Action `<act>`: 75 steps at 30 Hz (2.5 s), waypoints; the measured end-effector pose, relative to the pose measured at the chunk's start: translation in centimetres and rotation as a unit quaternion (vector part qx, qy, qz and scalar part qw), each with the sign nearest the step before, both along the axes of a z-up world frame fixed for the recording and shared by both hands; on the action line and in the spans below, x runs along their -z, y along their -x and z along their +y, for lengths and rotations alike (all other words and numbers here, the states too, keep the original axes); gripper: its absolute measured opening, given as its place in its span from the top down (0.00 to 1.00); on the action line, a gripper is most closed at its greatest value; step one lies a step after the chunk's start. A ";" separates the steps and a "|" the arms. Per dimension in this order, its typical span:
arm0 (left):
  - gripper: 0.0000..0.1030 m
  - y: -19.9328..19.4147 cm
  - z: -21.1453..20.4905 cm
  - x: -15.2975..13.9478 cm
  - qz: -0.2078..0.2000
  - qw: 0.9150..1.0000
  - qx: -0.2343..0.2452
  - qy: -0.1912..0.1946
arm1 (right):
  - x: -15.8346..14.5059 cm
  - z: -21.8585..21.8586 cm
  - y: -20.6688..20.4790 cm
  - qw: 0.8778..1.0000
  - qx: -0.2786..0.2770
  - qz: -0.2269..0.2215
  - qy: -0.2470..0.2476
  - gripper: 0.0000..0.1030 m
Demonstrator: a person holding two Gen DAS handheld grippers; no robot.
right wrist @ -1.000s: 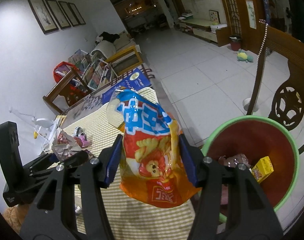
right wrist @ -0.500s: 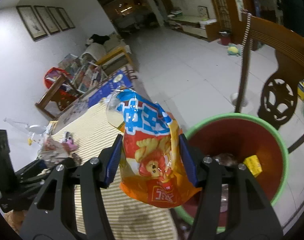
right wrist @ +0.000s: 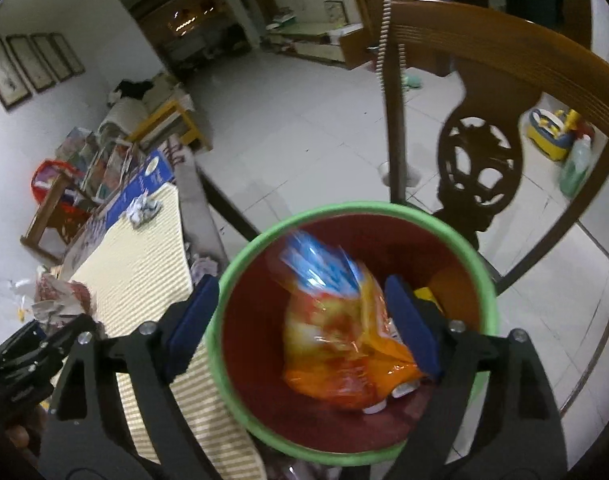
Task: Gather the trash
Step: 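Release the snack bag into the red bucket with the right gripper while the left drops the newspaper in, then move both open grippers back over the table trash, then grasp the blue-white patterned paper cup with the right gripper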
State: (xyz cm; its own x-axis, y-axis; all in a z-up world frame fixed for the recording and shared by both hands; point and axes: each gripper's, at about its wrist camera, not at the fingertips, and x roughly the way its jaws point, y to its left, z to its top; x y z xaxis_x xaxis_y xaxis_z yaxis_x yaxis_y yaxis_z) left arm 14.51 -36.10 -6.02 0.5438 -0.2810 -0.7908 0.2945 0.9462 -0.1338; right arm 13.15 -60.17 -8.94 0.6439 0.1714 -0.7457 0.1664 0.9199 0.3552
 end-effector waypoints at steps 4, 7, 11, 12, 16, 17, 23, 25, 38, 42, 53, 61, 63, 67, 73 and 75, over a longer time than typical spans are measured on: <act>0.43 -0.8 -4.1 1.6 0.008 0.998 0.054 -0.016 | -0.3 -2.9 1.3 0.999 0.035 -0.006 -0.001 0.14; 0.43 -1.3 -6.8 3.0 0.026 0.996 0.083 -0.021 | -0.4 -4.2 2.2 0.999 0.051 -0.005 0.001 0.13; 0.43 -1.5 -9.6 3.5 0.025 0.993 0.116 -0.027 | -0.5 -5.9 3.6 0.997 0.077 -0.005 0.001 0.13; 0.43 -1.6 -10.2 3.5 0.024 0.992 0.123 -0.027 | -0.5 -6.2 3.7 0.997 0.081 -0.005 0.001 0.13; 0.39 -2.0 -12.0 3.0 0.014 0.989 0.145 -0.030 | -1.0 -7.0 4.8 0.995 0.101 -0.014 0.010 0.13; 0.33 -2.0 -12.3 2.7 0.010 0.989 0.148 -0.028 | -1.2 -7.2 5.0 0.994 0.105 -0.016 0.012 0.13; 0.26 -1.7 -12.0 1.9 0.003 0.989 0.146 -0.015 | -1.5 -6.6 5.4 0.995 0.098 -0.013 0.021 0.11; 0.24 -1.4 -11.1 1.5 0.000 0.991 0.137 -0.009 | -1.8 -5.7 5.2 0.996 0.088 -0.017 0.028 0.11; 0.17 0.1 1.1 -0.5 -0.030 0.999 0.003 0.019 | -3.1 4.1 2.6 0.998 -0.018 -0.036 0.040 0.06; 0.17 0.8 7.3 -0.1 -0.036 0.998 -0.052 0.013 | -2.9 8.4 2.1 0.997 -0.057 -0.031 0.043 0.06; 0.08 5.0 25.2 1.2 -0.072 0.974 -0.206 -0.067 | -0.7 26.8 2.5 0.966 -0.251 0.019 0.055 0.05; 0.08 7.9 35.1 3.8 -0.015 0.967 -0.247 -0.063 | 4.3 39.0 5.5 0.922 -0.369 0.117 0.002 0.05; 0.08 8.7 36.9 4.4 -0.004 0.964 -0.260 -0.050 | 5.6 40.9 6.1 0.914 -0.376 0.148 -0.021 0.05; 0.08 9.5 38.6 5.0 0.000 0.963 -0.267 -0.036 | 7.7 43.9 7.6 0.901 -0.386 0.194 -0.046 0.05; 0.08 9.6 39.7 5.5 0.009 0.964 -0.265 -0.011 | 10.3 47.3 9.1 0.892 -0.388 0.229 -0.024 0.16; 0.08 9.5 39.6 5.7 0.013 0.965 -0.263 0.001 | 10.8 47.5 9.3 0.896 -0.383 0.224 -0.007 0.37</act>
